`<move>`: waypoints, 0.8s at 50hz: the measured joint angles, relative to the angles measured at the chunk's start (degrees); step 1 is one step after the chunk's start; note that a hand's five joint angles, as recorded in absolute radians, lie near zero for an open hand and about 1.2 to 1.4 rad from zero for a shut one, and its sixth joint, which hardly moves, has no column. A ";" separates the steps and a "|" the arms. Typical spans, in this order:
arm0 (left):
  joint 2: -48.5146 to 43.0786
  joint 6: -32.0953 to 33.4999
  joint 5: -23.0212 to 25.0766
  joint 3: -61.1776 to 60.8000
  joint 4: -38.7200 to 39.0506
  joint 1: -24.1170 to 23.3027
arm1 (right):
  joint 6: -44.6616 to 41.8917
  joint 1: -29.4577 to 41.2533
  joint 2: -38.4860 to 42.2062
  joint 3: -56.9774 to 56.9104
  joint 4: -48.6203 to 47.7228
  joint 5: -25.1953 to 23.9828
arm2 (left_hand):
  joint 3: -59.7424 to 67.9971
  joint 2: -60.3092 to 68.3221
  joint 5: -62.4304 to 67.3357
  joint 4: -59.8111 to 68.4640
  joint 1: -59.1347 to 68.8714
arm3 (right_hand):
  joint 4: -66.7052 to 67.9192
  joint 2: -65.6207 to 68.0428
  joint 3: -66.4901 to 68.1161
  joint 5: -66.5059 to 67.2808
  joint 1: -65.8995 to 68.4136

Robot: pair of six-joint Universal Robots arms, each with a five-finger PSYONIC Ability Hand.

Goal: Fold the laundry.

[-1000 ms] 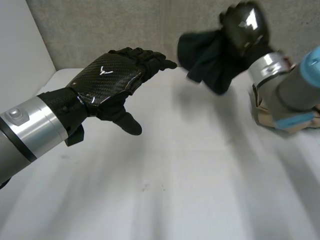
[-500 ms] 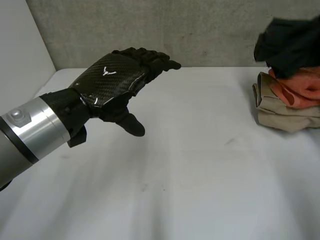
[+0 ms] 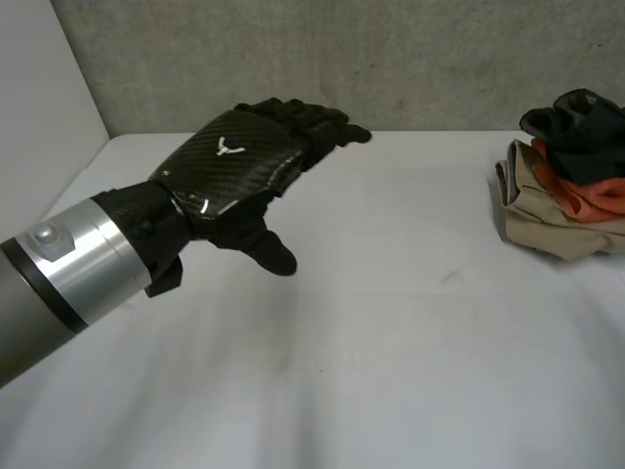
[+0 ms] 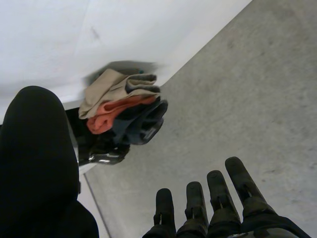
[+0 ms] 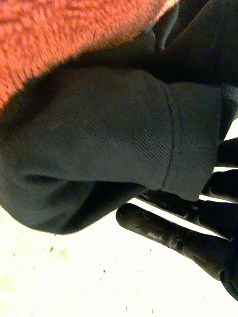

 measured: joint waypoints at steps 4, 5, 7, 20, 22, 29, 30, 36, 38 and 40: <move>0.03 0.09 0.09 0.09 0.04 -1.82 | -0.74 -0.03 -1.15 1.08 0.57 0.69 | 0.00 0.00 0.00 0.00 -0.01 | -17.71 -17.35 -17.27 -15.50 -12.81; 0.03 0.09 0.09 0.09 0.04 -1.82 | -0.74 -0.03 -1.15 1.08 0.57 0.69 | 0.00 0.00 0.00 0.00 -0.01 | -17.71 -17.35 -17.27 -15.50 -12.81; 0.04 0.18 0.12 0.25 0.06 -2.73 | -0.92 -0.05 -2.67 2.17 1.15 2.22 | 0.00 0.00 0.00 0.00 -0.01 | -31.00 -30.47 -30.45 -28.12 -25.15; 0.07 0.26 0.07 0.84 0.09 -3.47 | -1.81 -1.57 -10.83 7.42 9.38 6.11 | 0.00 0.00 0.00 0.00 0.00 | -52.83 -52.63 -53.39 -50.17 -42.80; 0.04 0.24 0.08 0.85 0.09 -3.44 | -2.83 -2.76 -11.67 7.77 12.00 5.95 | 0.00 0.00 0.00 0.00 0.00 | -52.83 -52.63 -53.39 -50.17 -42.80; -0.10 0.21 0.17 0.85 0.09 -3.41 | -11.75 -8.82 -14.66 8.60 23.81 5.31 | 0.00 0.00 0.00 0.00 -0.01 | -52.83 -52.63 -53.39 -50.17 -42.80; -0.12 0.21 0.19 0.85 0.08 -3.41 | -13.73 -9.85 -15.09 8.75 25.73 5.27 | 0.00 0.00 0.00 0.00 0.00 | -52.83 -52.63 -53.39 -50.17 -42.80; -0.18 0.18 0.25 0.85 0.08 -3.35 | -25.69 -15.33 -16.59 9.12 34.90 5.85 | 0.00 0.00 0.00 0.00 -0.01 | -52.83 -52.63 -53.39 -50.68 -42.80; -0.18 0.15 0.24 0.87 0.08 -3.34 | -29.46 -17.11 -16.68 8.78 36.77 6.84 | 0.00 0.00 0.00 0.00 -0.01 | -52.83 -52.63 -53.39 -50.68 -42.80; -0.18 0.12 0.23 0.89 0.08 -3.32 | -33.41 -19.09 -16.71 8.04 38.33 8.77 | 0.00 0.00 0.00 0.00 -0.01 | -52.83 -52.63 -53.39 -50.68 -42.80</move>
